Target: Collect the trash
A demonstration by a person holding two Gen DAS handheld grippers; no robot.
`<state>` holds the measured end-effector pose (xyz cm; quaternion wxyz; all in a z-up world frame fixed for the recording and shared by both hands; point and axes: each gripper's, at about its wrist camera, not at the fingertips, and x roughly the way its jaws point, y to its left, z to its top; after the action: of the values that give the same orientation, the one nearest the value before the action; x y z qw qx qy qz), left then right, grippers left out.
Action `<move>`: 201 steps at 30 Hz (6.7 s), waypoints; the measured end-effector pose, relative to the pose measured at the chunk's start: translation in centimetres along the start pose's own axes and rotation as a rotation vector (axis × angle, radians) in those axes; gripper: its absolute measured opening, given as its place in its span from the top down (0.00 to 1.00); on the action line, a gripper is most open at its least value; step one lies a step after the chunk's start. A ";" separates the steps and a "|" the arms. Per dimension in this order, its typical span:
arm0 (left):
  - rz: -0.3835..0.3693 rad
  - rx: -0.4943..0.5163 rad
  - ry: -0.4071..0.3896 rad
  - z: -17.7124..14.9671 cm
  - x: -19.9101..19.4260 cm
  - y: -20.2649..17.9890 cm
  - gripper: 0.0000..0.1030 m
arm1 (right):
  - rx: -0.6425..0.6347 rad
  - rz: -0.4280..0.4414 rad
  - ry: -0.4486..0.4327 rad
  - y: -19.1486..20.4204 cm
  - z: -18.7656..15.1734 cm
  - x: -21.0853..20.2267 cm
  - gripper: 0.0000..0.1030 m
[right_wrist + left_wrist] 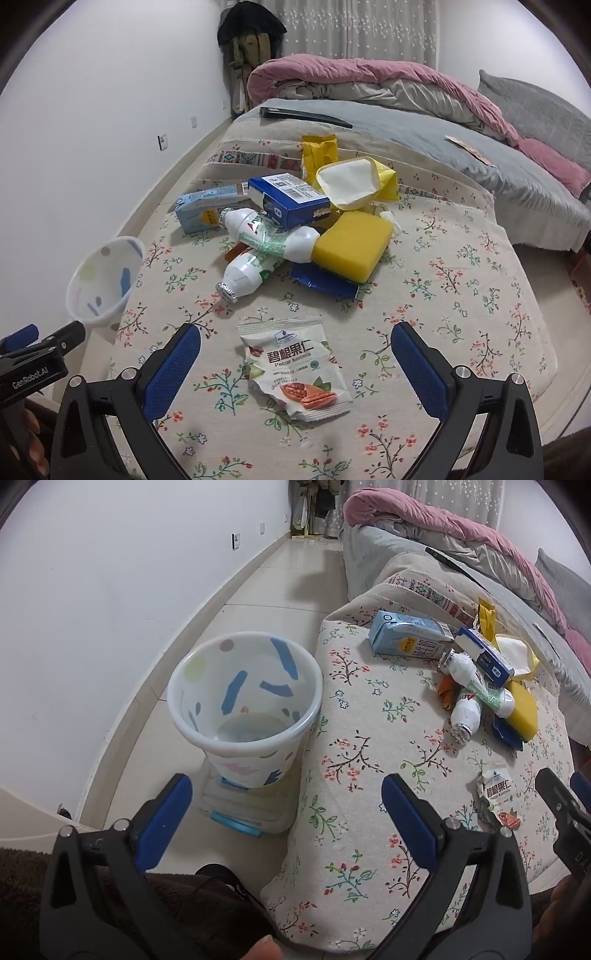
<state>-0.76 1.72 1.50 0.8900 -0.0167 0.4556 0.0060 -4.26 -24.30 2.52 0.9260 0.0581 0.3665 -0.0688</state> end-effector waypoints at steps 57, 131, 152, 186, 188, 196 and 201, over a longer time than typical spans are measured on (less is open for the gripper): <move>-0.004 0.002 -0.014 0.3 -0.6 0.2 0.01 | 0.010 0.011 -0.014 0.1 0.5 -0.5 0.00; -0.370 0.438 0.212 14.4 13.6 -13.4 0.51 | 0.346 0.176 0.333 -18.6 8.6 10.0 0.40; -0.357 0.232 0.116 12.2 8.1 -8.1 0.62 | 0.318 0.230 0.286 -15.7 8.9 5.8 0.40; -0.212 -0.061 0.076 8.7 6.4 10.0 0.62 | 0.027 0.435 0.335 7.1 11.5 10.8 0.40; -0.208 -0.081 0.078 8.7 6.5 10.8 0.62 | 0.010 0.453 0.343 9.1 11.5 11.4 0.40; -0.213 -0.129 0.075 8.9 6.6 12.8 0.62 | -0.027 0.485 0.380 14.6 10.3 14.5 0.39; -0.212 -0.145 0.081 9.0 7.0 13.6 0.62 | -0.009 0.534 0.387 16.3 10.3 16.4 0.31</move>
<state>10.29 15.61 0.70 0.8629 -0.1293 0.4853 -0.0560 17.26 -11.26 -0.39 0.8249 0.1599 0.5076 0.1905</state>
